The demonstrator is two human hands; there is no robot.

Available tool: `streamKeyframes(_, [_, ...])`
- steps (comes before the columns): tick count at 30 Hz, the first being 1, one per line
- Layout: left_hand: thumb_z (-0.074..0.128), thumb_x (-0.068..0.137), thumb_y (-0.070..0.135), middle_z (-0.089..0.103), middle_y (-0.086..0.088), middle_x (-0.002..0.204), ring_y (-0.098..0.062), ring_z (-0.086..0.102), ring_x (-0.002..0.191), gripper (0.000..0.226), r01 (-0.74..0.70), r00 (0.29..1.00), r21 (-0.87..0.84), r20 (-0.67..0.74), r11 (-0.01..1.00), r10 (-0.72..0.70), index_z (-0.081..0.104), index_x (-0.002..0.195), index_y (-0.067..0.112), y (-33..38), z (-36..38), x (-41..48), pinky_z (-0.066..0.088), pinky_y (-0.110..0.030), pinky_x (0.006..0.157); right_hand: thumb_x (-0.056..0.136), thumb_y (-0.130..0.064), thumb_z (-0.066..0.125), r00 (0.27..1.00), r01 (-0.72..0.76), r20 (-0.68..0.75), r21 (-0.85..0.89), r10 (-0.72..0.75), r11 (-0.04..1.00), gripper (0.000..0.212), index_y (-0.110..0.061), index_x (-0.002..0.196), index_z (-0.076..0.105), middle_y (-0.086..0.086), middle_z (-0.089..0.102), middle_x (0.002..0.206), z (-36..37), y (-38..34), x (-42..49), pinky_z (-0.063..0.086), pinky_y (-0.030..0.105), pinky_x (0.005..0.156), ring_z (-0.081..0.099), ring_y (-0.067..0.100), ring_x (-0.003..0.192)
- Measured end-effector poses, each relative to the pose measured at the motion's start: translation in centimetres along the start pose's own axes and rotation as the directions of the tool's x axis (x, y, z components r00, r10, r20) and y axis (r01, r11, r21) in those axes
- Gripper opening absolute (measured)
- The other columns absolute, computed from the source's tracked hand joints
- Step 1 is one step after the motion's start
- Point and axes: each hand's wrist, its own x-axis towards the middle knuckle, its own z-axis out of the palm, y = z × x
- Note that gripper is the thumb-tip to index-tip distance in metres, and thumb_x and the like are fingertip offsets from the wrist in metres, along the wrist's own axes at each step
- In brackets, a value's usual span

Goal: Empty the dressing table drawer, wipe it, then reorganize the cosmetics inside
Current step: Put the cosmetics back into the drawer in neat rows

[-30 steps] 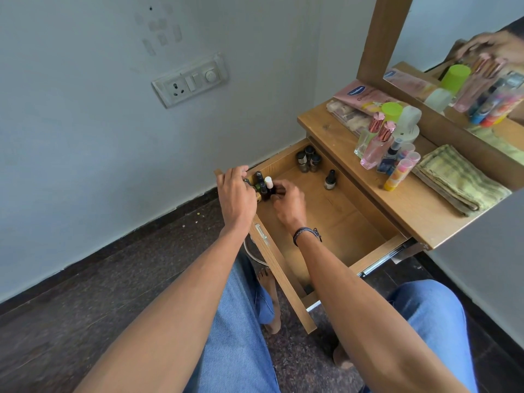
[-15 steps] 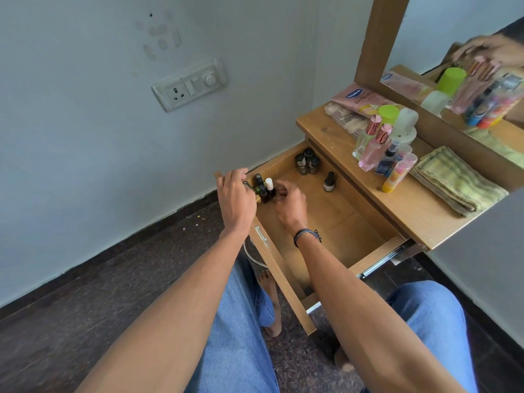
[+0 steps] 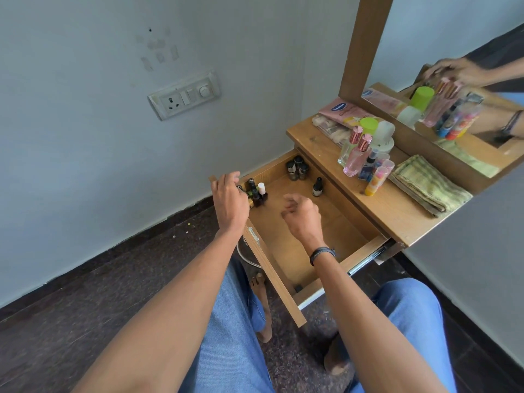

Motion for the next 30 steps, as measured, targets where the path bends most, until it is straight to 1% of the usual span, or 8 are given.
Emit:
streamKeyframes(4, [0.050, 0.087, -0.018, 0.064, -0.004, 0.120, -0.024, 0.051, 0.121, 0.050, 0.024, 1.000, -0.077, -0.001, 0.997, -0.024, 0.063, 0.126, 0.010, 0.1, -0.1, 0.0, 0.048, -0.045, 0.101, 0.092, -0.020, 0.074, 0.996, 0.050, 0.075, -0.074, -0.045, 0.996, 0.037, -0.020, 0.128, 0.065, -0.004, 0.069, 0.112, -3.3, 0.5, -3.2, 0.057, 0.028, 0.087, 0.067, 0.010, 0.099])
streamKeyframes(8, [0.041, 0.089, -0.018, 0.061, -0.004, 0.123, -0.016, 0.053, 0.116, 0.052, 0.154, 0.982, -0.371, -0.047, 0.916, -0.184, 0.061, 0.127, 0.012, 0.8, -1.5, -0.9, 0.048, -0.031, 0.098, 0.093, -0.023, 0.074, 0.990, 0.124, 0.092, -0.191, -0.108, 0.974, 0.034, -0.020, 0.126, 0.067, -0.004, 0.069, 0.112, -6.2, 1.4, -6.1, 0.046, 0.010, 0.074, 0.064, 0.006, 0.094])
streamKeyframes(12, [0.041, 0.092, -0.015, 0.060, 0.000, 0.128, -0.012, 0.056, 0.118, 0.053, 0.273, 0.941, -0.539, -0.023, 0.797, -0.338, 0.058, 0.132, 0.015, 2.4, -3.2, -4.0, 0.045, -0.019, 0.098, 0.091, -0.018, 0.075, 0.987, 0.162, 0.033, -0.213, -0.158, 0.964, 0.028, -0.020, 0.119, 0.071, -0.006, 0.072, 0.106, -7.9, 2.4, -8.0, 0.056, 0.021, 0.084, 0.067, 0.004, 0.092])
streamKeyframes(15, [0.049, 0.092, -0.011, 0.055, 0.003, 0.133, -0.010, 0.054, 0.119, 0.051, 0.245, 0.969, -0.484, 0.094, 0.840, -0.228, 0.058, 0.132, 0.020, 4.2, -3.8, -7.5, 0.044, -0.015, 0.092, 0.092, -0.017, 0.074, 0.986, 0.154, -0.030, -0.186, -0.162, 0.970, 0.023, -0.019, 0.115, 0.073, -0.005, 0.072, 0.103, -7.9, 2.8, -8.9, 0.047, 0.007, 0.075, 0.066, 0.003, 0.089])
streamKeyframes(18, [0.057, 0.090, -0.006, 0.050, 0.013, 0.131, -0.010, 0.050, 0.124, 0.050, 0.124, 0.978, -0.359, 0.203, 0.925, -0.052, 0.056, 0.131, 0.022, 5.4, -3.6, -10.4, 0.047, -0.020, 0.098, 0.093, -0.018, 0.073, 0.987, 0.132, -0.068, -0.152, -0.144, 0.979, 0.021, -0.019, 0.114, 0.074, -0.005, 0.073, 0.102, -7.4, 2.8, -9.5, 0.043, 0.003, 0.073, 0.066, 0.003, 0.089])
streamKeyframes(24, [0.059, 0.090, 0.001, 0.053, 0.008, 0.134, -0.005, 0.041, 0.124, 0.056, 0.012, 0.938, -0.235, 0.339, 0.972, 0.070, 0.049, 0.142, 0.021, 6.1, -2.7, -12.1, 0.034, -0.020, 0.093, 0.094, -0.012, 0.069, 0.973, 0.168, -0.144, -0.102, -0.182, 0.980, 0.016, -0.020, 0.106, 0.075, -0.008, 0.073, 0.098, -8.0, 2.2, -10.6, 0.052, 0.014, 0.078, 0.065, -0.001, 0.086])
streamKeyframes(27, [0.059, 0.090, 0.003, 0.052, 0.010, 0.135, -0.008, 0.042, 0.124, 0.056, 0.021, 0.929, -0.215, 0.365, 0.976, 0.060, 0.049, 0.142, 0.022, 6.7, -2.6, -11.9, 0.034, -0.021, 0.086, 0.094, -0.011, 0.068, 0.944, 0.169, -0.270, -0.094, -0.188, 0.981, 0.015, -0.020, 0.104, 0.075, -0.010, 0.072, 0.095, -9.6, 2.1, -10.6, 0.049, 0.011, 0.075, 0.061, -0.007, 0.083])
streamKeyframes(30, [0.059, 0.092, 0.004, 0.051, 0.011, 0.135, -0.008, 0.042, 0.125, 0.055, -0.003, 0.920, -0.199, 0.382, 0.980, 0.080, 0.049, 0.142, 0.023, 7.1, -2.3, -11.9, 0.036, -0.019, 0.081, 0.094, -0.011, 0.067, 0.885, 0.147, -0.443, -0.031, -0.145, 0.989, 0.014, -0.019, 0.102, 0.075, -0.008, 0.071, 0.089, -11.9, 2.1, -9.8, 0.059, 0.027, 0.074, 0.063, -0.001, 0.077])
